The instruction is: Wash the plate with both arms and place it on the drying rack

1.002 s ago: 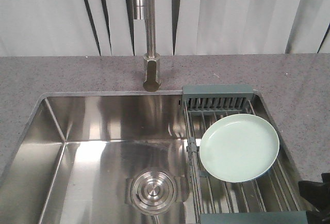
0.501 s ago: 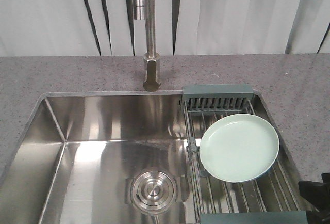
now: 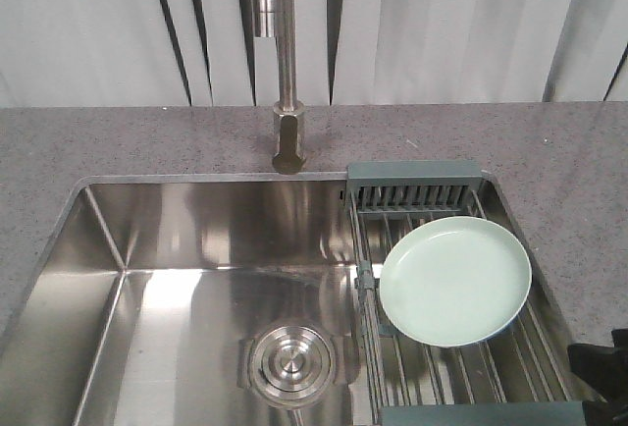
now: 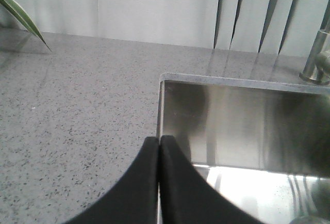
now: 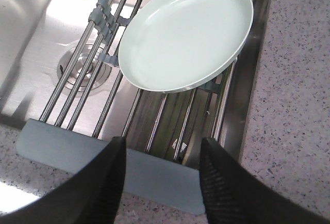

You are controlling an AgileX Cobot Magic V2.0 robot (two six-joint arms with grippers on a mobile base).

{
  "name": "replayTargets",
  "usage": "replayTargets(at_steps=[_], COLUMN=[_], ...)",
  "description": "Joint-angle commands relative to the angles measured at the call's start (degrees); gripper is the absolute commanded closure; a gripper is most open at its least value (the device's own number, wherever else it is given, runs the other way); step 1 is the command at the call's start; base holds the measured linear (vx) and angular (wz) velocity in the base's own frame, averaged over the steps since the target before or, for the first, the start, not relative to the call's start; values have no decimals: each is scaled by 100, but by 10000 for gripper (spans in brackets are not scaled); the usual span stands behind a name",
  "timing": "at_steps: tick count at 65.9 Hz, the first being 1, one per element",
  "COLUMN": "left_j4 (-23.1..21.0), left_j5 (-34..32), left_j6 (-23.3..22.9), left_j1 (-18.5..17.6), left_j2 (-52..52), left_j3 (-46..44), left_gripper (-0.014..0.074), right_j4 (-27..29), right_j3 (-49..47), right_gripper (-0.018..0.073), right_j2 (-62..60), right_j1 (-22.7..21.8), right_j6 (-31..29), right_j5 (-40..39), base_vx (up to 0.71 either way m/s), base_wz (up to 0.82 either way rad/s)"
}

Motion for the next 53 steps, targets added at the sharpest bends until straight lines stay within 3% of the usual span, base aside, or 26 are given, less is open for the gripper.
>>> replayTargets(at_steps=[1, 21, 53], left_j4=[-17, -17, 117], left_j5=[-709, -1279, -1314], left_j6=[-50, -45, 63], left_j1=[-19, -19, -191], left_j2=[-93, -93, -93], left_j3=[-127, -127, -127], left_gripper=[603, 603, 603], right_j4=[9, 9, 9], right_j3=[-150, -150, -150], right_gripper=[222, 222, 222], right_j2=[-4, -4, -4], right_j1=[3, 3, 3], right_j6=[-42, -42, -42], right_j5=[-297, -291, -291], base_vx=[0, 0, 0], base_wz=[0, 0, 0])
